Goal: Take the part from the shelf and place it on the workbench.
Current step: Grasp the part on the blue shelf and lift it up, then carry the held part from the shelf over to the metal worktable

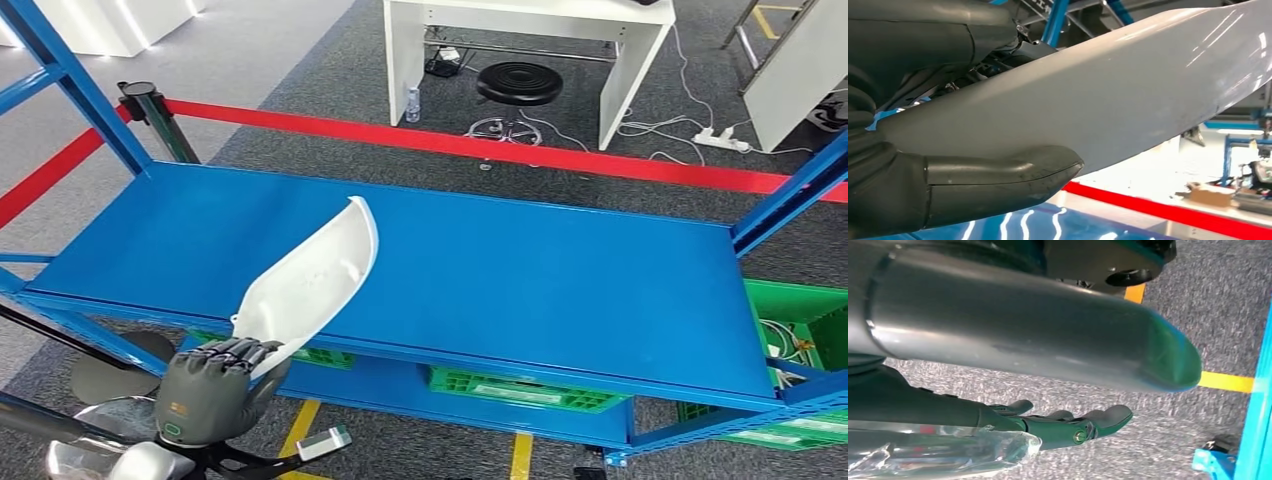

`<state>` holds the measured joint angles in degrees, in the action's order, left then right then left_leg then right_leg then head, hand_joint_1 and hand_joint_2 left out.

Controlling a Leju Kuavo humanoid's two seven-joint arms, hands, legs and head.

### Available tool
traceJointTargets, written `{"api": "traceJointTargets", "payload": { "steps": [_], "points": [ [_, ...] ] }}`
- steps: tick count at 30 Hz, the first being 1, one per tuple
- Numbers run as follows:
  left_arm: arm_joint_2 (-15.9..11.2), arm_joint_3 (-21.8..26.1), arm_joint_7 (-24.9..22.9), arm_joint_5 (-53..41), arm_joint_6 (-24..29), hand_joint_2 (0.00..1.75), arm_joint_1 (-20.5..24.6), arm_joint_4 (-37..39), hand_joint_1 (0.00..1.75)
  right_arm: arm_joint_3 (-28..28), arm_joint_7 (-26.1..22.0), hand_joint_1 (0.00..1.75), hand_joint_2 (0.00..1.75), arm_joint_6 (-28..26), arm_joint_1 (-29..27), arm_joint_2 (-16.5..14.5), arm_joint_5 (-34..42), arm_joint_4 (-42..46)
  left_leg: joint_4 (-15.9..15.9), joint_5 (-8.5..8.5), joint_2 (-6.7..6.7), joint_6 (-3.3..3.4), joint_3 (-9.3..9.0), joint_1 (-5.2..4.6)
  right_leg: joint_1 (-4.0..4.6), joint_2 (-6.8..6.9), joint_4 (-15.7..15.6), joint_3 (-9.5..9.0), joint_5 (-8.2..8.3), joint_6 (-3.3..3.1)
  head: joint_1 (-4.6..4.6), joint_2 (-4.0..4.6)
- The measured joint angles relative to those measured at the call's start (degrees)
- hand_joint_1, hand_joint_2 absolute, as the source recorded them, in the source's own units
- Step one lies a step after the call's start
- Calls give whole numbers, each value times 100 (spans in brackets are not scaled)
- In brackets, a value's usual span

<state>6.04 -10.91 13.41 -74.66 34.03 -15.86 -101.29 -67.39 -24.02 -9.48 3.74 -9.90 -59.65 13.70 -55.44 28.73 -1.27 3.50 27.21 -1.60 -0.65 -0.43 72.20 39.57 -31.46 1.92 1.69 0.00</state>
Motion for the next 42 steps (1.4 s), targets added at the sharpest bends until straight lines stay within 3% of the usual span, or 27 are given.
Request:
{"api": "traceJointTargets", "payload": {
  "steps": [1,3,5,7,9,12,13,14,15,17,19,20,23,24,25,27,28,29,30,31,33,35,36,38,39,40,42],
  "points": [
    [5,-39,13,17,72,175,-17,-10,175,-19,-9,0,0,-3,1,0,27,0,-4,2,8,-8,-4,-3,3,5,-350,-204,196,-21,-1,0],
    [20,-116,48,84,237,175,-41,-33,175,-65,-38,0,0,-6,7,1,78,1,-20,11,21,-40,13,-14,26,36,-1092,-637,433,-85,-5,0],
    [32,-187,96,145,385,175,-64,-46,175,-107,-74,0,0,-8,7,2,121,2,-40,1,35,-98,46,-17,56,57,-1396,-808,451,-131,-6,0],
    [39,-251,163,192,481,175,-78,-54,175,-147,-103,0,0,-9,2,0,164,2,-59,-6,43,-159,73,-21,40,53,-1473,-810,476,-163,-3,0],
    [44,-300,236,267,533,175,-77,-66,175,-196,-118,0,0,-9,4,-3,200,3,-213,167,51,-243,152,-17,-4,55,-1547,-790,512,-220,-38,0],
    [49,-335,320,368,565,175,-74,-76,175,-258,-125,0,0,-7,-3,-4,232,3,-1164,791,59,-392,529,89,-22,63,-1560,-679,593,-258,-87,0],
    [49,-341,333,382,567,175,-75,-76,175,-273,-126,0,0,-6,-8,-4,238,2,-1468,913,60,-431,637,130,-24,64,-1551,-630,624,-250,-85,0],
    [50,-345,341,391,567,175,-77,-76,175,-286,-127,0,0,-6,-12,-4,241,2,-1601,921,60,-463,662,167,-29,62,-1540,-578,658,-239,-86,0],
    [51,-349,356,405,567,175,-76,-76,175,-299,-131,0,0,-5,-13,-4,249,2,-1512,812,60,-490,581,198,-38,56,-1526,-526,692,-225,-87,0],
    [59,-367,429,452,567,175,-62,-76,175,-337,-151,0,0,1,-12,-4,286,3,-807,467,48,-530,159,250,-62,27,-1486,-424,765,-173,-88,0],
    [79,-399,537,500,567,175,-33,-76,175,-382,-181,0,0,6,-8,-4,338,5,-173,285,8,-514,-182,250,-72,-11,-1458,-341,853,-94,-87,0],
    [92,-414,584,514,568,175,-16,-76,175,-404,-191,0,0,6,-8,-4,364,6,-47,274,-7,-487,-228,236,-72,-27,-1460,-317,904,-51,-87,0],
    [147,-451,665,550,569,175,44,-74,175,-480,-205,0,0,2,-35,-4,430,7,-42,159,36,-341,-109,204,-94,-53,-1498,-270,999,65,-84,0],
    [169,-463,677,560,569,175,70,-73,175,-506,-210,0,0,3,-48,-4,446,7,-35,97,62,-280,-50,205,-102,-43,-1411,-214,870,87,-74,0],
    [188,-476,687,568,569,175,93,-69,175,-528,-219,0,0,4,-59,-4,461,7,-25,28,88,-229,23,207,-105,-30,-1206,-131,634,98,-62,0],
    [212,-501,712,586,569,175,126,-52,175,-561,-238,0,0,8,-64,-4,487,8,-31,-98,127,-170,186,183,-95,-5,-499,71,23,101,-34,0],
    [216,-516,725,596,569,175,140,-39,175,-576,-248,0,0,8,-65,-4,498,9,-36,-163,144,-159,274,163,-88,-5,-139,130,-163,103,-28,0],
    [217,-533,733,605,569,175,154,-23,175,-593,-254,0,0,7,-66,-4,509,10,-41,-230,162,-153,363,140,-79,-4,97,121,-208,97,-26,0],
    [217,-550,739,611,569,175,168,-7,175,-612,-257,0,0,7,-67,-4,514,12,-45,-294,176,-150,449,118,-67,-2,149,16,-130,78,-26,0],
    [219,-562,744,614,570,175,182,7,175,-628,-258,0,0,6,-68,-4,522,14,-48,-353,186,-152,525,97,-51,2,-3,-194,18,47,-26,0],
    [229,-574,747,617,570,175,211,25,175,-657,-258,0,0,4,-63,-4,539,21,-57,-455,198,-172,624,66,1,29,-780,-840,182,-46,-27,0],
    [243,-581,753,621,572,175,248,36,175,-677,-259,0,0,0,-49,-7,561,28,-73,-555,209,-213,682,50,44,58,-1508,-1317,83,-100,-29,0],
    [250,-588,757,622,573,175,270,45,175,-687,-260,0,0,-4,-48,-8,573,31,-76,-604,216,-242,707,50,58,65,-1679,-1391,28,-114,-30,0],
    [260,-600,762,624,573,175,306,67,175,-708,-260,0,0,-10,-61,-17,594,33,-93,-642,211,-306,747,65,52,68,-1741,-1324,81,-162,-23,0],
    [264,-604,763,625,573,175,315,77,175,-720,-259,0,0,-13,-67,-23,604,35,-161,-536,199,-344,784,74,43,77,-1749,-1281,133,-205,-28,0],
    [266,-605,763,626,573,175,318,84,175,-731,-258,0,0,-14,-71,-28,609,36,-335,-319,186,-385,846,87,30,86,-1760,-1225,197,-244,-36,0],
    [267,-605,764,627,573,175,322,99,175,-751,-258,0,0,-13,-72,-31,614,37,-985,282,172,-455,1023,130,24,93,-1757,-1080,327,-285,-57,0]
  ]
}}
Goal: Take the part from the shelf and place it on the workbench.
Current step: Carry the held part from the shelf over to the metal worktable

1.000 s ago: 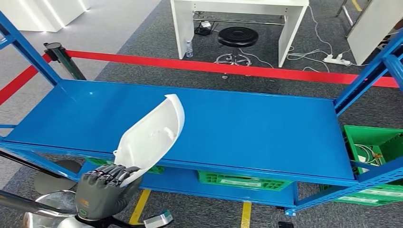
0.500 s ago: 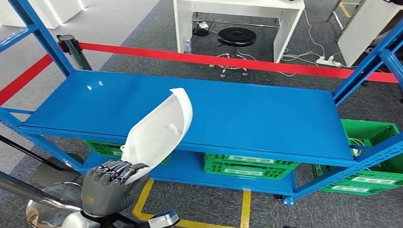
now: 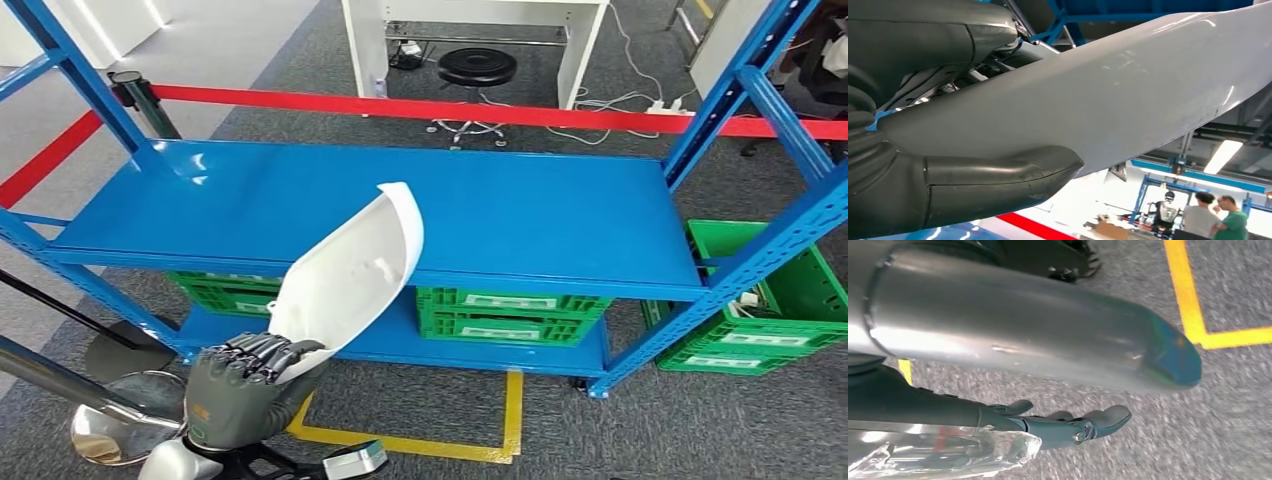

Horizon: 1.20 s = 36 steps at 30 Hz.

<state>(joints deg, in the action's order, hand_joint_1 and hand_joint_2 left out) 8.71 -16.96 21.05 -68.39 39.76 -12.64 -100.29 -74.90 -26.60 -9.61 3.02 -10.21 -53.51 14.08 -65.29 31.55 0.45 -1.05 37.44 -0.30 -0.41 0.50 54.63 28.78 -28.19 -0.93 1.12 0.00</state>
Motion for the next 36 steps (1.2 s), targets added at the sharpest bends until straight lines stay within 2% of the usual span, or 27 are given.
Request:
{"api": "traceJointTargets", "payload": {
  "steps": [1,2,3,4,6,8,9,11,12,13,14,16,17,18,19,20,21,23,24,25,27,28,31,32,33,34,36],
  "points": [
    [-1,0,0,0,0,175,1,7,175,-9,0,0,0,1,-2,0,0,0,-371,215,0,-27,74,22,-1,-1,7,74,69,2,-5,0],
    [-1,0,0,0,0,175,2,14,175,-18,0,0,0,1,-3,0,0,0,-637,287,0,-48,95,42,-3,-2,20,151,137,12,-4,0],
    [-1,0,0,0,0,175,3,20,175,-25,0,0,0,1,-4,0,0,0,-737,227,-1,-64,37,61,-7,-3,40,232,201,29,-5,0],
    [-1,-1,0,0,0,175,4,24,175,-30,0,0,0,1,-4,0,0,0,-612,73,-1,-75,-131,79,-15,-6,68,324,258,52,-4,0],
    [0,-3,0,0,0,175,17,29,175,-34,0,0,0,1,-3,-2,1,1,128,-170,-15,-82,-700,106,-24,-18,147,493,345,111,-6,0],
    [2,-7,1,1,2,175,38,31,175,-36,-1,0,0,1,-1,-7,2,3,806,-136,-48,-44,-1122,99,-22,-29,216,603,423,184,-1,0],
    [3,-10,2,2,3,175,47,33,175,-36,-1,0,0,0,-1,-9,2,4,939,-88,-61,-9,-1174,82,-23,-30,226,634,470,222,3,0],
    [6,-14,7,16,4,175,62,43,175,-40,-3,0,0,-1,-9,-13,6,4,972,-148,-49,100,-1093,62,-43,-32,215,681,561,295,-1,0],
    [9,-19,10,29,4,175,76,51,175,-47,-6,0,0,-2,-13,-13,10,5,979,-210,-35,163,-1031,60,-55,-34,250,724,504,323,-1,0],
    [13,-27,16,47,3,175,94,60,175,-56,-9,0,0,-4,-18,-14,18,5,991,-283,-20,220,-955,65,-61,-38,374,796,334,346,5,0],
    [16,-40,22,68,2,175,113,69,175,-66,-13,0,0,-7,-19,-15,25,6,998,-358,-6,258,-866,68,-67,-40,613,888,59,359,15,0],
    [20,-70,31,98,-5,175,155,99,175,-77,-14,0,0,-16,-17,-17,33,7,992,-510,3,293,-675,45,-64,-42,1350,1071,-531,380,43,0],
    [20,-82,32,110,-10,175,175,121,175,-79,-13,0,0,-20,-16,-17,33,7,986,-589,7,297,-574,28,-63,-42,1675,1100,-659,381,49,0],
    [20,-89,33,122,-14,175,194,145,175,-81,-11,0,0,-25,-14,-17,34,7,980,-668,11,298,-474,9,-61,-41,1858,1057,-649,373,52,0],
    [19,-93,33,140,-19,175,212,170,175,-83,-10,0,0,-28,-13,-17,37,8,975,-741,15,297,-379,-10,-55,-41,1842,919,-523,351,54,0],
    [19,-94,33,159,-26,175,230,190,175,-86,-8,0,0,-31,-11,-17,42,8,973,-811,16,293,-295,-27,-44,-40,1627,681,-362,318,54,0],
    [19,-95,33,179,-38,175,254,210,175,-89,-8,0,0,-33,-5,-17,48,10,968,-877,16,285,-231,-38,-24,-40,1249,354,-266,275,51,0],
    [20,-96,33,209,-63,175,314,239,175,-98,-9,0,0,-34,24,-19,64,14,948,-1005,16,249,-140,-66,22,-35,357,-294,-317,207,55,0],
    [21,-97,33,221,-77,175,345,254,175,-104,-13,0,0,-33,37,-23,74,16,942,-1068,22,223,-116,-68,43,-37,71,-466,-389,185,60,0],
    [22,-98,33,230,-87,175,371,268,175,-111,-16,0,0,-33,44,-28,82,17,944,-1129,29,192,-94,-68,59,-39,-66,-518,-422,166,63,0],
    [23,-98,33,242,-103,175,401,302,175,-126,-19,0,0,-32,38,-45,97,17,924,-1136,26,121,-47,-45,54,-32,-69,-411,-332,95,68,1],
    [22,-97,33,244,-106,175,407,319,175,-136,-18,0,0,-32,35,-51,102,18,818,-977,15,82,-1,-32,48,-20,-70,-349,-263,50,60,1],
    [15,-92,33,254,-109,175,421,371,175,-168,-18,0,0,-27,31,-62,111,20,-127,-76,-3,-19,224,9,40,0,-64,-109,-41,-21,28,0],
    [13,-92,33,256,-109,175,425,387,175,-173,-18,0,0,-25,31,-63,111,20,-482,94,-3,-38,268,20,41,1,-50,-22,31,-18,26,0],
    [10,-92,33,258,-109,175,430,404,175,-176,-19,0,0,-23,31,-63,111,20,-711,118,-3,-49,250,30,40,1,-27,70,100,-11,27,0],
    [7,-92,33,259,-110,175,435,419,175,-178,-19,0,0,-23,31,-63,112,20,-749,21,-3,-51,143,37,40,1,6,169,164,1,26,0],
    [3,-92,33,263,-113,175,458,439,175,-179,-22,0,0,-23,33,-66,113,20,-221,-254,-7,-25,-364,46,39,-2,88,373,265,35,25,0]
  ]
}}
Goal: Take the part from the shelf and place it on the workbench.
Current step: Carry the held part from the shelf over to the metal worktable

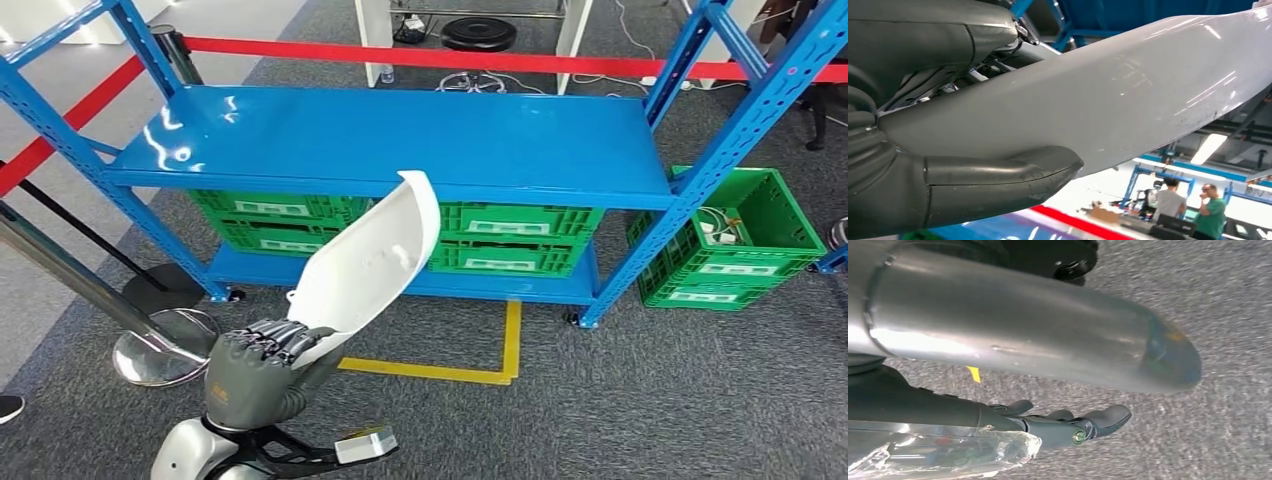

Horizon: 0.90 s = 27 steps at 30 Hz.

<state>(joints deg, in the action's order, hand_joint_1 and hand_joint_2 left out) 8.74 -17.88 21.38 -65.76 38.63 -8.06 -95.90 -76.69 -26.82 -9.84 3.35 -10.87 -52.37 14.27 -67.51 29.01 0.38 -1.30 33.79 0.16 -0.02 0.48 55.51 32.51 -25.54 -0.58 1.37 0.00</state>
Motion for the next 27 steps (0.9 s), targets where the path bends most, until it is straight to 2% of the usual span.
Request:
{"api": "traceJointTargets", "payload": {
  "steps": [2,3,4,6,7,8,10,11,12,13,14,15,16,17,18,19,21,22,23,24,26,27],
  "points": [
    [2,0,7,9,-5,175,37,7,175,-1,-3,0,0,0,5,-8,2,0,817,1,-9,60,-567,-10,13,-6,76,143,81,52,3,0],
    [4,1,10,15,-7,175,54,9,175,-2,-4,0,0,-1,7,-11,3,0,1076,62,-13,89,-710,-21,17,-6,98,192,128,82,2,0],
    [6,1,14,21,-8,175,63,13,175,-4,-3,0,0,-2,8,-13,4,0,1196,101,-15,121,-744,-34,18,-5,104,231,180,115,5,0],
    [7,3,15,27,-8,175,72,28,175,-12,3,0,0,-10,1,-13,7,0,1245,29,-2,201,-659,-34,6,-10,115,302,230,179,-2,0],
    [8,3,16,29,-8,175,76,36,175,-18,8,0,0,-14,-2,-13,8,0,1256,-36,8,251,-603,-28,-1,-18,198,369,120,208,5,0],
    [9,3,17,30,-8,175,81,43,175,-24,14,0,0,-19,-6,-13,9,0,1271,-106,19,290,-538,-19,-7,-27,388,457,-90,236,14,0],
    [10,5,22,30,-8,175,85,52,175,-32,22,0,0,-21,-6,-13,9,0,1268,-234,29,332,-380,-23,-18,-35,1074,677,-659,278,37,0],
    [9,6,26,31,-8,175,85,60,175,-34,24,0,0,-22,-6,-13,9,0,1265,-300,32,334,-294,-29,-21,-35,1438,745,-841,294,41,0],
    [9,7,29,31,-8,175,84,68,175,-37,24,0,0,-22,-5,-13,9,0,1260,-369,34,331,-206,-35,-21,-35,1683,753,-894,302,40,0],
    [9,9,32,32,-8,175,84,78,175,-38,24,0,0,-22,-5,-13,9,0,1257,-436,35,322,-116,-39,-21,-35,1743,668,-822,304,40,0],
    [9,11,34,32,-8,175,84,85,175,-40,24,0,0,-22,-3,-13,9,0,1252,-501,35,310,-31,-42,-21,-35,1588,479,-669,297,40,0],
    [9,14,34,32,-8,175,85,89,175,-41,24,0,0,-22,1,-13,9,0,1246,-561,33,295,41,-43,-21,-35,1250,195,-517,286,40,0],
    [9,16,34,32,-8,175,85,91,175,-42,24,0,0,-22,10,-13,9,0,1239,-615,31,275,104,-52,-17,-36,793,-152,-453,272,43,0],
    [9,19,34,32,-8,175,88,91,175,-43,23,0,0,-22,20,-13,8,0,1230,-674,33,253,151,-61,-13,-41,353,-453,-460,253,43,0],
    [9,20,35,32,-8,175,92,91,175,-44,23,0,0,-22,26,-13,8,0,1226,-737,37,232,183,-68,-5,-48,48,-648,-490,237,45,0],
    [10,22,38,32,-7,175,96,91,175,-44,23,0,0,-24,28,-13,7,0,1229,-800,42,208,210,-70,9,-55,-119,-737,-527,221,47,0],
    [11,25,44,32,-7,175,100,91,175,-46,24,0,0,-27,21,-17,8,0,1240,-882,36,154,256,-60,10,-49,-145,-655,-448,151,55,0],
    [10,27,47,32,-6,175,100,91,175,-48,26,0,0,-29,22,-20,9,0,1188,-804,24,119,303,-56,3,-40,-152,-611,-403,101,49,0],
    [7,28,48,32,-6,175,100,92,175,-50,27,0,0,-31,24,-24,10,0,1024,-626,13,84,376,-50,-9,-28,-157,-556,-347,42,37,0],
    [3,30,48,33,-5,175,99,93,175,-51,28,0,0,-31,26,-26,11,0,730,-358,4,52,482,-37,-14,-17,-148,-506,-293,-2,25,0],
    [-7,31,48,33,-5,175,96,99,175,-53,27,0,0,-31,26,-26,12,0,-81,165,1,8,698,-14,-1,-12,-101,-329,-191,-47,4,0],
    [-13,31,48,33,-5,175,94,104,175,-54,26,0,0,-31,26,-26,11,0,-380,283,0,0,739,-10,3,-11,-70,-237,-145,-49,3,0]
  ]
}}
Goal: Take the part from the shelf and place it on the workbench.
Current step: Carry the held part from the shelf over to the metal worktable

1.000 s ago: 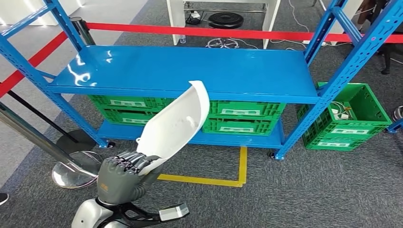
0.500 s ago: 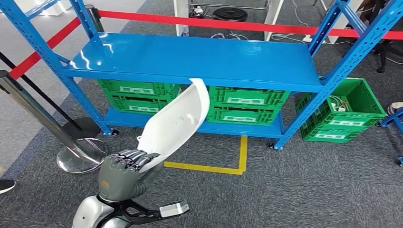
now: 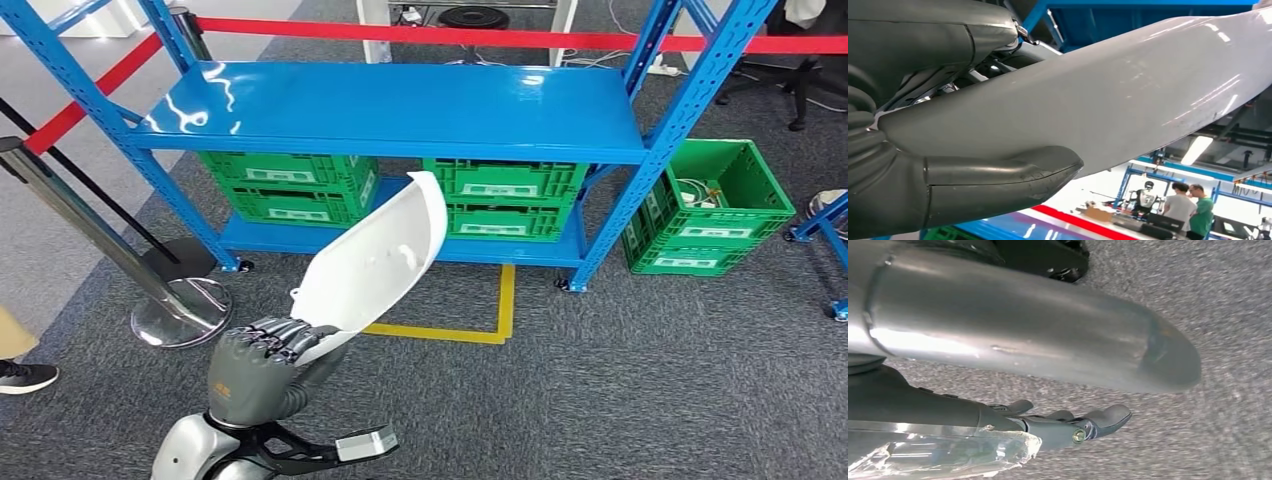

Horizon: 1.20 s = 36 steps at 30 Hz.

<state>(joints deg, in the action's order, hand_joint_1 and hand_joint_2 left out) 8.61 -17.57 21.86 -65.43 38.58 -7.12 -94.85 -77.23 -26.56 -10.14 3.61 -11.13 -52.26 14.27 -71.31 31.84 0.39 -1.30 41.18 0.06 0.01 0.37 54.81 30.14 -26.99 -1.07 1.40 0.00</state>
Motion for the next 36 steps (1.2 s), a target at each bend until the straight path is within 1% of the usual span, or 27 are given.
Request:
{"api": "traceJointTargets", "payload": {
  "steps": [1,2,3,5,7,9,10,11,12,14,15,16,17,19,21,22,24,25,26,28,29,30,31,32,33,34,36],
  "points": [
    [-6,0,0,0,0,175,0,5,175,-1,-1,0,0,0,0,0,0,0,-115,-2,0,2,-51,1,4,0,33,94,43,3,-1,0],
    [-10,1,0,1,0,175,-1,10,175,-1,-2,0,0,-1,0,0,0,0,-9,-103,-1,15,-212,0,8,-2,68,183,82,9,-1,0],
    [-13,1,1,1,0,175,1,14,175,-2,-2,0,0,-2,0,-1,0,0,280,-238,-4,43,-467,-4,13,-7,102,262,119,17,-2,0],
    [-13,2,3,2,0,175,12,17,175,-2,3,0,0,-7,1,-12,-5,0,1092,-341,-15,131,-1056,-27,23,-15,161,380,185,52,3,0],
    [-15,2,7,7,-1,175,21,17,175,-3,17,0,0,-22,2,-24,-12,0,1550,-301,-24,198,-1337,-62,15,-9,182,435,263,118,4,0],
    [-18,1,9,14,-5,175,24,19,175,-5,33,0,0,-34,0,-24,-15,0,1614,-373,-15,236,-1315,-67,-3,-6,180,468,328,187,-3,0],
    [-17,-2,9,17,-10,175,29,22,175,-7,37,0,0,-37,-2,-24,-16,0,1636,-430,-2,266,-1280,-55,-8,-12,218,509,271,217,-2,0],
    [-14,-7,9,24,-17,175,34,26,175,-9,39,0,0,-40,-4,-24,-16,0,1658,-495,11,300,-1231,-40,-11,-19,348,573,111,245,9,0],
    [-11,-13,9,32,-26,175,39,32,175,-12,40,0,0,-44,-5,-24,-16,0,1676,-563,25,325,-1167,-24,-18,-26,594,663,-145,275,20,0],
    [-10,-21,9,49,-43,175,43,46,175,-16,40,0,0,-50,-5,-24,-17,0,1668,-686,33,346,-1004,-23,-39,-29,1322,856,-695,334,42,0],
    [-10,-26,9,53,-49,175,43,56,175,-19,40,0,0,-53,-5,-24,-17,0,1662,-752,37,337,-916,-23,-50,-28,1645,903,-825,357,43,0],
    [-11,-30,9,55,-54,175,43,65,175,-22,40,0,0,-56,-5,-24,-17,0,1654,-817,41,327,-826,-22,-60,-27,1823,882,-812,377,44,0],
    [-12,-36,9,57,-56,175,44,75,175,-24,40,0,0,-59,-4,-24,-17,0,1645,-879,43,312,-737,-19,-71,-27,1816,771,-683,392,48,0],
    [-12,-43,9,58,-57,175,47,88,175,-26,40,0,0,-64,4,-24,-17,1,1614,-995,42,268,-579,-11,-92,-27,1226,252,-376,406,50,0],
    [-11,-44,9,58,-57,175,59,91,175,-26,40,0,0,-66,21,-24,-17,2,1576,-1104,39,205,-475,-20,-89,-36,363,-354,-385,378,53,0],
    [-11,-46,9,59,-57,175,66,91,175,-26,39,0,0,-66,27,-24,-17,2,1567,-1161,40,175,-450,-25,-79,-42,99,-507,-449,351,55,0],
    [-11,-50,10,60,-58,175,75,93,175,-26,43,0,0,-67,21,-25,-17,2,1571,-1268,41,115,-420,-14,-58,-41,-5,-483,-447,257,54,0],
    [-13,-52,11,61,-58,175,76,95,175,-27,44,0,0,-68,16,-26,-17,2,1547,-1230,34,82,-388,-1,-57,-30,4,-425,-396,205,53,0],
    [-16,-52,11,61,-59,175,76,97,175,-28,48,0,0,-68,13,-27,-17,2,1449,-1079,25,46,-340,9,-59,-17,13,-360,-334,141,43,0],
    [-26,-52,11,62,-59,175,76,104,175,-30,48,0,0,-69,12,-28,-18,2,913,-475,11,-13,-195,24,-58,6,18,-221,-190,50,11,0],
    [-30,-52,11,62,-59,175,76,110,175,-30,48,0,0,-68,13,-28,-19,2,520,-169,10,-31,-128,28,-51,11,23,-147,-117,31,-5,0],
    [-33,-52,11,62,-59,175,77,119,175,-30,48,0,0,-67,13,-28,-19,2,156,20,9,-41,-90,30,-43,13,33,-68,-43,27,-14,0],
    [-37,-52,11,62,-59,175,77,128,175,-30,48,0,0,-66,14,-28,-20,2,-80,62,9,-39,-117,31,-34,15,50,27,28,28,-15,0],
    [-40,-52,11,62,-59,175,77,136,175,-30,48,0,0,-64,15,-28,-21,2,-141,-15,7,-26,-223,30,-24,16,77,133,94,33,-18,0],
    [-43,-51,11,62,-59,175,79,141,175,-30,48,0,0,-62,15,-28,-24,2,-1,-159,6,0,-418,27,-13,14,108,238,151,39,-19,0],
    [-44,-51,11,62,-59,175,83,143,175,-30,47,0,0,-59,18,-29,-26,2,312,-279,2,42,-703,18,-5,11,143,332,206,45,-19,0],
    [-42,-52,11,62,-58,175,106,144,175,-30,42,0,0,-50,23,-35,-30,1,1119,-264,-3,132,-1291,-13,15,0,196,469,307,75,-19,0]
  ]
}}
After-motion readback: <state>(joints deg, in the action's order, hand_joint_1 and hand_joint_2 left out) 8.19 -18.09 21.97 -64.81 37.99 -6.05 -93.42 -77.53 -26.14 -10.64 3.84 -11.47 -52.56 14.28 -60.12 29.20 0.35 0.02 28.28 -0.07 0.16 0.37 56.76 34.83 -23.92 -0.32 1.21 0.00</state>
